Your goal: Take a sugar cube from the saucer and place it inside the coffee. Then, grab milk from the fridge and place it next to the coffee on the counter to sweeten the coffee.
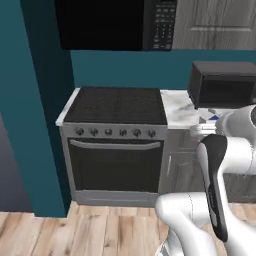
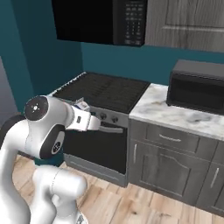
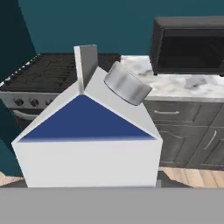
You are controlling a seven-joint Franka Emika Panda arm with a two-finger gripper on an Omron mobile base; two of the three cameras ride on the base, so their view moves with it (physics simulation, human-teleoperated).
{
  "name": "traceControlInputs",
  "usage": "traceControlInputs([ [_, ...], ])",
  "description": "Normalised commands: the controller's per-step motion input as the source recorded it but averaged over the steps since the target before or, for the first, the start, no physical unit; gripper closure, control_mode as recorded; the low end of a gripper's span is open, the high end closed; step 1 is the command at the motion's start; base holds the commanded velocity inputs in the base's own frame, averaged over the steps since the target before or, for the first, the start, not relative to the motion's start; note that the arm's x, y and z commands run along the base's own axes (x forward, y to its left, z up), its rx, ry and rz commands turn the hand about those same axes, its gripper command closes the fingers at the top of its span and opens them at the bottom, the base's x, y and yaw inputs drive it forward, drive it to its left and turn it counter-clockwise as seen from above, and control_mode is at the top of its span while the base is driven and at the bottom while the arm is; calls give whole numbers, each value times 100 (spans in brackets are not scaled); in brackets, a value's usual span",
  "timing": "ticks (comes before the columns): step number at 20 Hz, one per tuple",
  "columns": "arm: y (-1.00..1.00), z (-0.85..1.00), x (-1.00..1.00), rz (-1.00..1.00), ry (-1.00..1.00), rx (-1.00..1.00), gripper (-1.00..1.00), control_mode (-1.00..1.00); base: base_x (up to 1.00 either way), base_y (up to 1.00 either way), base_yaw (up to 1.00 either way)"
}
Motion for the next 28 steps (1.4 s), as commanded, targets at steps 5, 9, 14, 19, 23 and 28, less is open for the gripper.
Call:
traceControlInputs([
  [5, 0, 0, 0, 0, 0, 0, 100, 100, 24, -100, -37],
  [9, 0, 0, 0, 0, 0, 0, 100, 100, 51, -100, -31],
  [14, 0, 0, 0, 0, 0, 0, 100, 100, 68, -100, -24],
  [19, 0, 0, 0, 0, 0, 0, 100, 100, 17, -100, -22],
  [23, 0, 0, 0, 0, 0, 0, 100, 100, 0, -100, -17],
  [28, 0, 0, 0, 0, 0, 0, 100, 100, 1, -100, -14],
])
